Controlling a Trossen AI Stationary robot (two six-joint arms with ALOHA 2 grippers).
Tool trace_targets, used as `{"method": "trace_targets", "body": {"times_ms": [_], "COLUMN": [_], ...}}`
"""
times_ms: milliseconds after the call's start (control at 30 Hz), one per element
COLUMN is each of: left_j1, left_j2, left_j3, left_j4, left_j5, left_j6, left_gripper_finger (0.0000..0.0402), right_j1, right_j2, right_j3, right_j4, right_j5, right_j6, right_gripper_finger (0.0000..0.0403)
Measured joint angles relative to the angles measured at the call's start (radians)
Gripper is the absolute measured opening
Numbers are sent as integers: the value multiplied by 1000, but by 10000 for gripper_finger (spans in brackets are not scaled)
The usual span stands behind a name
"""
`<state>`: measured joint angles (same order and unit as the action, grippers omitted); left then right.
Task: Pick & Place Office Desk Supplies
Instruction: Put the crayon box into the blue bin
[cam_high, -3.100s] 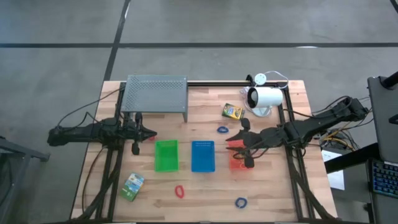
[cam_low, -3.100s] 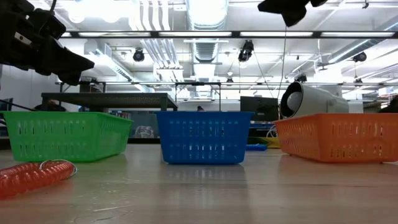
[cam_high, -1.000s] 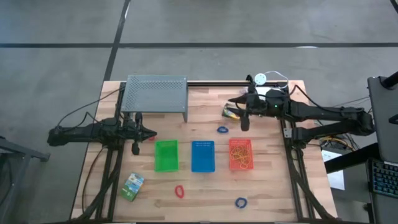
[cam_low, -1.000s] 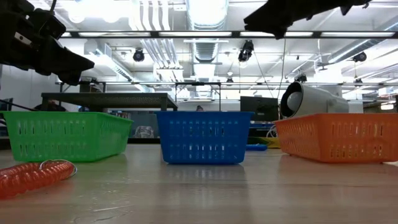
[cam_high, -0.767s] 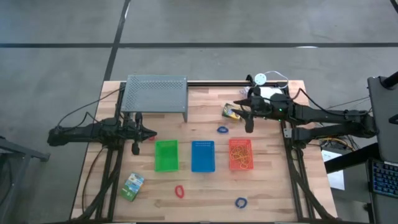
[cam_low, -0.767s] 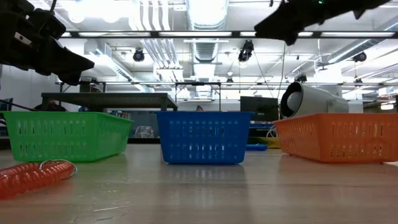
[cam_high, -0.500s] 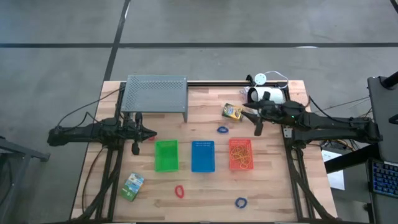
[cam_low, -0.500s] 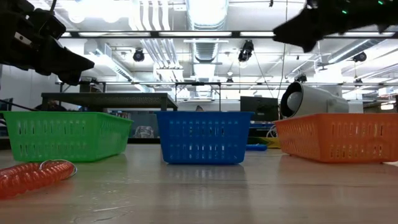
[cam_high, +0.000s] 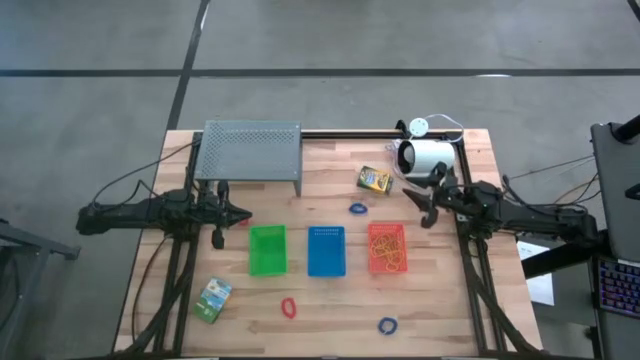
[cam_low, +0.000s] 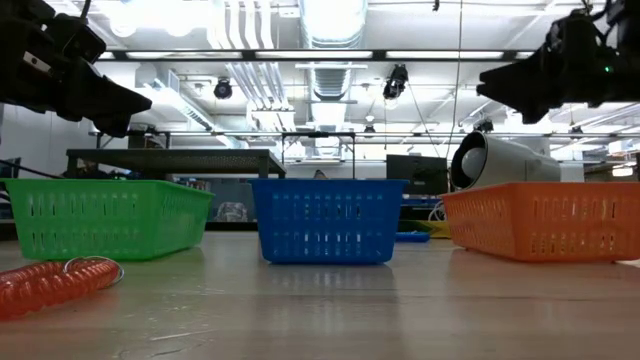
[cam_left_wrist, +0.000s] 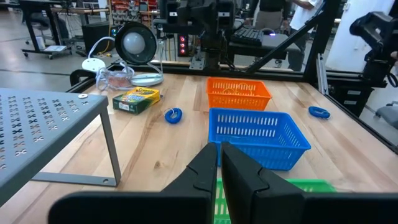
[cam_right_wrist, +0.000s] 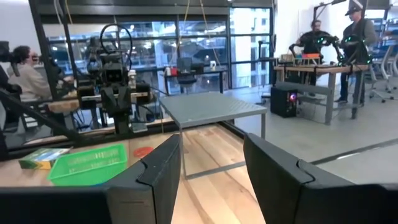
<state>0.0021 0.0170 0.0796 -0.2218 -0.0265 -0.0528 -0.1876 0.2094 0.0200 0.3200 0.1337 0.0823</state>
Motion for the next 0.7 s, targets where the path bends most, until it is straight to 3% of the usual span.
{"method": "trace_targets", "body": {"times_ms": [333, 700], "left_j1": [0, 0], "left_j2": [0, 0], "left_j3": [0, 0], "left_j4": [0, 0], "left_j5": [0, 0], "left_j6": [0, 0], "left_gripper_finger": [28, 28], "right_j1": [0, 0], "right_j2": [-148, -170], "right_j3": [-9, -9], "right_j4": [-296, -292], "right_j5": [14, 22], "right_j6": [46, 46], "right_gripper_finger": [173, 173]}}
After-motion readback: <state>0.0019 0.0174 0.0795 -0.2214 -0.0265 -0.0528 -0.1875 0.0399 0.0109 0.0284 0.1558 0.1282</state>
